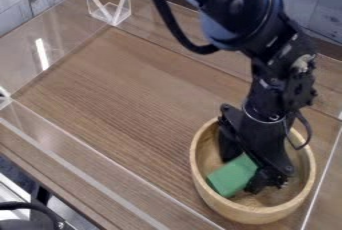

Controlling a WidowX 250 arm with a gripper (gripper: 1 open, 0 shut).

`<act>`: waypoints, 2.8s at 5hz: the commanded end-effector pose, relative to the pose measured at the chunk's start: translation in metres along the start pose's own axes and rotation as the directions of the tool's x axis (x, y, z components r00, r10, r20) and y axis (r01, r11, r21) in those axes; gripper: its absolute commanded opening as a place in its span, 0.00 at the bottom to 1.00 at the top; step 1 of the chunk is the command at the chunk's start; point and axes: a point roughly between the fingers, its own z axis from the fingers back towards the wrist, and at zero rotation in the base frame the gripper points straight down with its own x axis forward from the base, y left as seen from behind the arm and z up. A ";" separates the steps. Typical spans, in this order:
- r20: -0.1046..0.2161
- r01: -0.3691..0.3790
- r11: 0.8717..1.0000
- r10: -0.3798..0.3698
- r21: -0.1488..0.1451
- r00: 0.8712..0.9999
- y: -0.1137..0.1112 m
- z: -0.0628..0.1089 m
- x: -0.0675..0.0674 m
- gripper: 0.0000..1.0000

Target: Move green stick from inside the wooden bowl to the table next to it

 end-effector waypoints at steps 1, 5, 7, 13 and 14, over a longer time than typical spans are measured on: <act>-0.024 -0.021 1.000 0.021 0.022 0.999 0.018 -0.004 -0.005 1.00; -0.060 -0.065 0.997 0.067 0.037 0.996 0.105 -0.009 -0.043 1.00; -0.064 -0.080 0.996 0.082 0.035 0.995 0.148 -0.010 -0.063 1.00; -0.007 -0.151 0.988 0.151 -0.011 0.988 0.128 0.017 -0.049 0.00; 0.004 -0.168 0.986 0.168 -0.019 0.986 0.128 0.023 -0.048 0.00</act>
